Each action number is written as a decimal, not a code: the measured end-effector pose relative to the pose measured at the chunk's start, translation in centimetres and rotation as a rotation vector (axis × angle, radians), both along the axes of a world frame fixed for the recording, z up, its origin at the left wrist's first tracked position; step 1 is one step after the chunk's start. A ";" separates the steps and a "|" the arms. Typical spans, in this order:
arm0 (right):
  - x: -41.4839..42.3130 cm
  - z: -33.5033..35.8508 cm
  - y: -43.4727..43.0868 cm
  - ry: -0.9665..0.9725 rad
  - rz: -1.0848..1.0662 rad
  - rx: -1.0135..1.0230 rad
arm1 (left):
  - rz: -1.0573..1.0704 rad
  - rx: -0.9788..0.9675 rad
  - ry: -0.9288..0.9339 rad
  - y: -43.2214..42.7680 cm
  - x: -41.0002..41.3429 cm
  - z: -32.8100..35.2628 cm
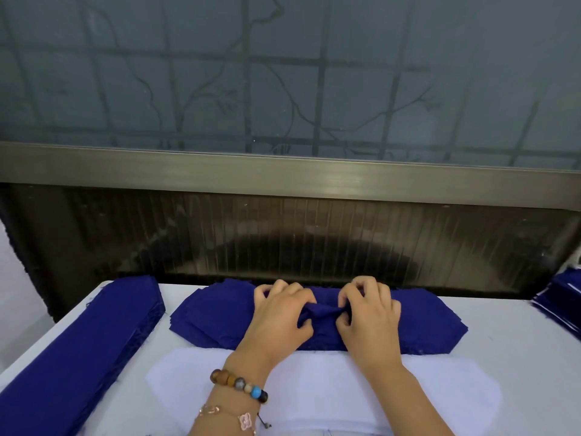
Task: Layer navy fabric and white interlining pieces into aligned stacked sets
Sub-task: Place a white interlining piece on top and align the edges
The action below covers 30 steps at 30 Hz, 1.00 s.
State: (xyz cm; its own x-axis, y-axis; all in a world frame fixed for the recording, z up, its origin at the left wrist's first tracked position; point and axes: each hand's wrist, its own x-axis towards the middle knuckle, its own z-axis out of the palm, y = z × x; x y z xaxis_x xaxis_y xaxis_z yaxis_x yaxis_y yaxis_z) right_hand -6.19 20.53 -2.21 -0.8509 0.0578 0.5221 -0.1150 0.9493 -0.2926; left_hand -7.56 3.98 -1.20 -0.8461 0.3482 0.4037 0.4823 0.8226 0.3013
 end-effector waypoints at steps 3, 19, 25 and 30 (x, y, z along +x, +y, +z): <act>-0.3 -0.2 -0.1 -0.089 0.117 -0.025 | -0.031 0.074 -0.030 0.1 0.2 0.0; -1.2 3.2 7.7 -0.484 -0.202 0.043 | 0.458 0.104 -0.119 -3.8 -1.7 -0.8; -1.9 4.5 13.7 -0.629 -0.286 0.139 | 0.404 0.182 -0.106 -3.3 -1.7 -1.4; -0.5 2.5 15.3 -0.494 -0.177 -0.401 | 0.367 0.135 -0.168 -3.9 -1.5 -0.5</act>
